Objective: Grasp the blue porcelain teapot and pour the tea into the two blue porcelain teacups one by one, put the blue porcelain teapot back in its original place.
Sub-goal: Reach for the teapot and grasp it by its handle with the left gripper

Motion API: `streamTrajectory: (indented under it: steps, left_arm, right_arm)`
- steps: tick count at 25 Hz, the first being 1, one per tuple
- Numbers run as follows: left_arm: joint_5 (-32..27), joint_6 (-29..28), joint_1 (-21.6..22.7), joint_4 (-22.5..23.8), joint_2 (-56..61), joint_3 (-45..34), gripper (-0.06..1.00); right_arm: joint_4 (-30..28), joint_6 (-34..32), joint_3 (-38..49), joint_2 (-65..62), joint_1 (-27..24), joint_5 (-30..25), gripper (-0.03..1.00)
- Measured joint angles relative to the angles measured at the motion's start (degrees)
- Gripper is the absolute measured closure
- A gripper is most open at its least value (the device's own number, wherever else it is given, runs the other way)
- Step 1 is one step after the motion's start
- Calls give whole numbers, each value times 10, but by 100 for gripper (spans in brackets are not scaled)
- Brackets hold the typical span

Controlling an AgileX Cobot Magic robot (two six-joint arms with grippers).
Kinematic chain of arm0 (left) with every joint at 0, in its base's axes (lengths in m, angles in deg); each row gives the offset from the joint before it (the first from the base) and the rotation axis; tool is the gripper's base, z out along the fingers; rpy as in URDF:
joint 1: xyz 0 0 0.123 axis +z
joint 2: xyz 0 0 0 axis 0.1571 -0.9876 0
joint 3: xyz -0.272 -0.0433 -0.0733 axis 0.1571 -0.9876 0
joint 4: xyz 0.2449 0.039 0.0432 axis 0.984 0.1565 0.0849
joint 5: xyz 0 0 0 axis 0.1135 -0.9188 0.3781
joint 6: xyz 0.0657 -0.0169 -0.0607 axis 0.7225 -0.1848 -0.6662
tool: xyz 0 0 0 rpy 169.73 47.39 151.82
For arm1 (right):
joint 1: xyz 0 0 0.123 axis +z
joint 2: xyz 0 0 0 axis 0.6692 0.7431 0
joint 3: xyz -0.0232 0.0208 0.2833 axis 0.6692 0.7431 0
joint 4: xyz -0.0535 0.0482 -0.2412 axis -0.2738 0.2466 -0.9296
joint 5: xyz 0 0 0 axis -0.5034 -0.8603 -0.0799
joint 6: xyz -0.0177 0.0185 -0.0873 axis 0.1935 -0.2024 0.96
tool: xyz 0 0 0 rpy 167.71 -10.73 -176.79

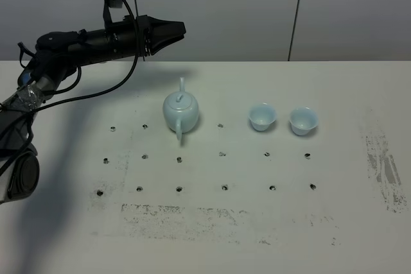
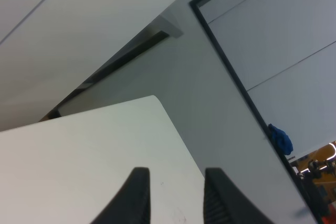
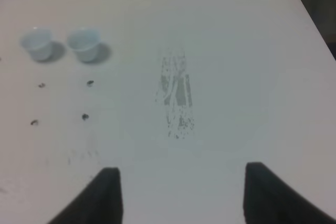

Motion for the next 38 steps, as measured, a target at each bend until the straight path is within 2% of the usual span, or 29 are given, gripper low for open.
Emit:
streamTrajectory:
  steps: [5, 11, 30, 38]
  left_arm:
    - [0, 1, 0, 0, 0, 0, 63]
    - [1, 1, 0, 0, 0, 0, 63]
    - [0, 1, 0, 23, 0, 0, 63]
    - [7, -6, 0, 97, 16, 0, 63]
  right_arm:
    - [0, 0, 15, -18, 0, -27, 51]
    - [4, 0, 15, -18, 0, -29, 57]
    - [4, -7, 15, -18, 0, -29, 58]
    - [4, -7, 15, -18, 0, -28, 58]
